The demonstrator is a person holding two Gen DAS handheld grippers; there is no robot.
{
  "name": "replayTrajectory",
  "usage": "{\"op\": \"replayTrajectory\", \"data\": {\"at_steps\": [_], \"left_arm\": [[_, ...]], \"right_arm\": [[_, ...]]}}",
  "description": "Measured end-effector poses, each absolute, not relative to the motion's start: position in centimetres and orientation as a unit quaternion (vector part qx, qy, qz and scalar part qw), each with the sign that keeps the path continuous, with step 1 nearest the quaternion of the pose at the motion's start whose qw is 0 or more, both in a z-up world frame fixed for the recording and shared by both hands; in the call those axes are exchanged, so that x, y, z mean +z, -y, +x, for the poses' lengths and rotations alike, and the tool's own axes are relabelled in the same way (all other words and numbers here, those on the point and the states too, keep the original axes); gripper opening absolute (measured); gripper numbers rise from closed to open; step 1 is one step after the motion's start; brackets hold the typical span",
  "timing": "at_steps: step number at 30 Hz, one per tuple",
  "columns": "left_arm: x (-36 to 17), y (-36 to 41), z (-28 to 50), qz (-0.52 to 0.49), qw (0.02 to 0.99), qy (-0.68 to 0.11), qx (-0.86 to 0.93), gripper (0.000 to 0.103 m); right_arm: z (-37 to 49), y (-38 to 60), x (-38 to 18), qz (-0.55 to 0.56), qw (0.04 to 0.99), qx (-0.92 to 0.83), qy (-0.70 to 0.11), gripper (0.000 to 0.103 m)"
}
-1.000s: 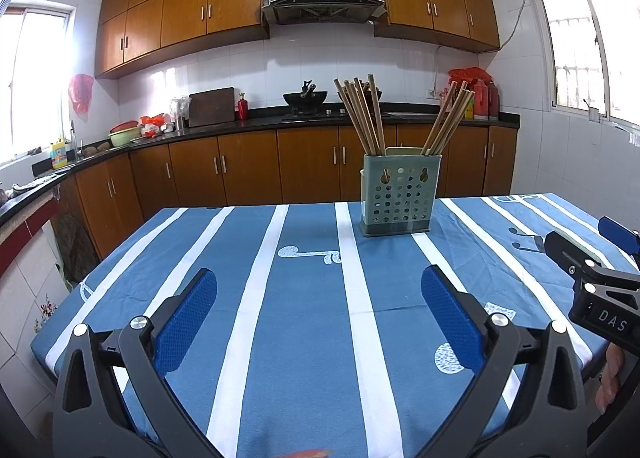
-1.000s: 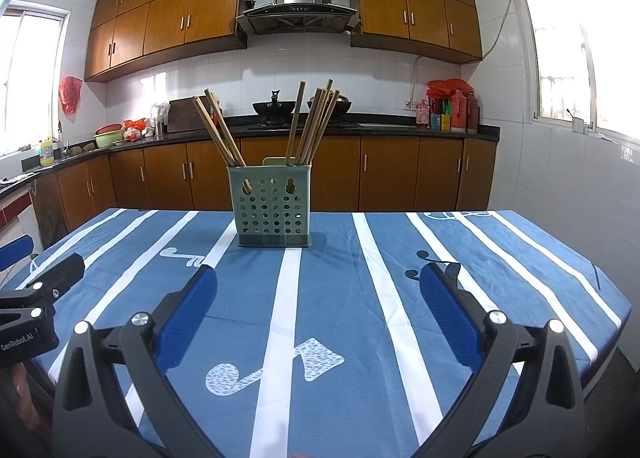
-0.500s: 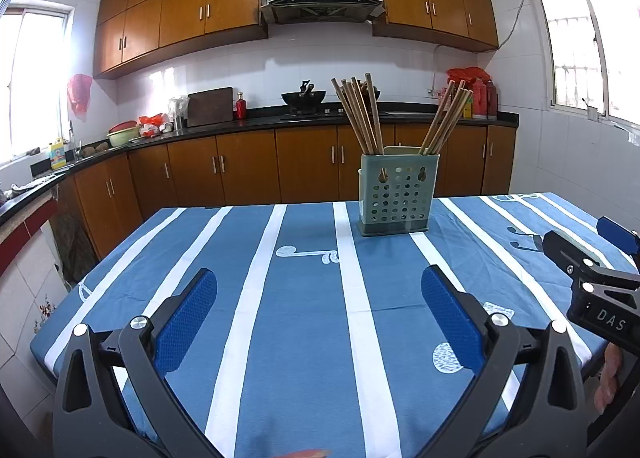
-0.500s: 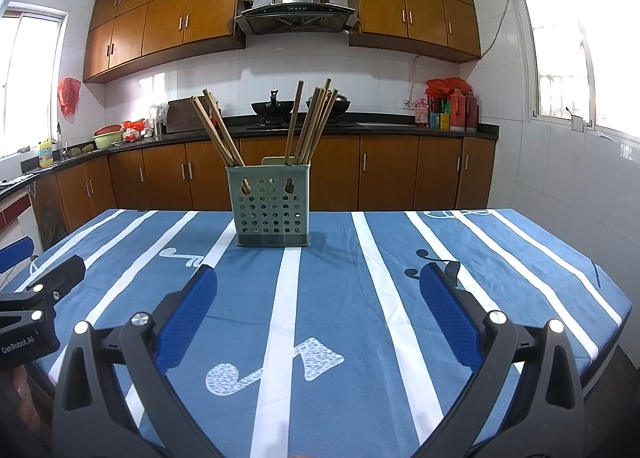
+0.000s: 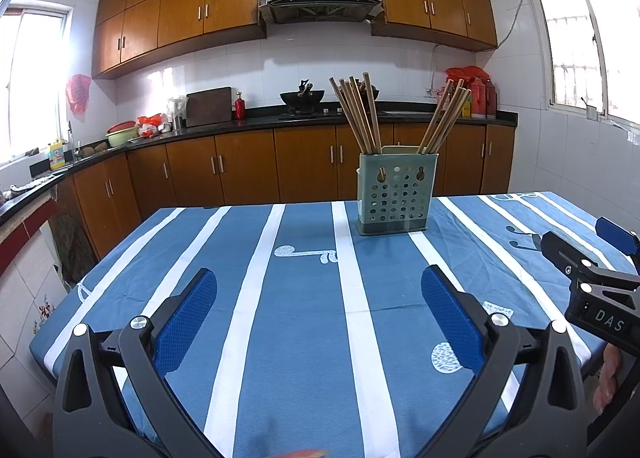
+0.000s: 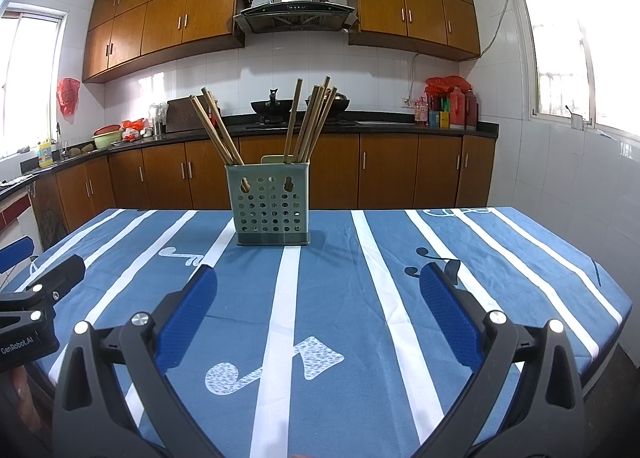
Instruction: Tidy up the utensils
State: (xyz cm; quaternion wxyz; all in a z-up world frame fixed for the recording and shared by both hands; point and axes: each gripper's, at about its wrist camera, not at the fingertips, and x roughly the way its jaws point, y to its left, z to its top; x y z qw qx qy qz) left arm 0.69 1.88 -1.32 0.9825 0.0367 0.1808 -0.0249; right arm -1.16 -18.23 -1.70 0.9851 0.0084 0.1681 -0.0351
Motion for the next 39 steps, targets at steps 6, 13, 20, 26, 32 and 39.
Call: {"op": "replayTrajectory", "data": {"at_steps": [6, 13, 20, 26, 32, 39], "left_arm": [[-1.37, -1.81, 0.71, 0.037, 0.982, -0.181, -0.025, 0.101], [-1.52, -1.72, 0.76, 0.037, 0.982, -0.182, -0.027, 0.101], [-1.68, -1.65, 0.76, 0.037, 0.982, -0.184, -0.029, 0.101], [-1.85, -1.75, 0.87, 0.037, 0.982, -0.184, -0.03, 0.101], [-1.84, -1.9, 0.79, 0.039, 0.982, -0.181, -0.028, 0.101], [-1.66, -2.46, 0.8, 0.035, 0.982, -0.184, -0.028, 0.101]], "right_arm": [[-1.16, 18.24, -1.69, 0.008, 0.985, -0.035, -0.168, 0.099], [-1.16, 18.19, -1.76, 0.009, 0.985, -0.036, -0.168, 0.099], [-1.16, 18.16, -1.75, 0.009, 0.985, -0.035, -0.169, 0.099], [-1.19, 17.92, -2.05, 0.01, 0.985, -0.036, -0.17, 0.099], [-1.24, 17.85, -2.06, 0.01, 0.985, -0.036, -0.17, 0.099], [-1.19, 17.91, -2.02, 0.011, 0.985, -0.036, -0.171, 0.099]]}}
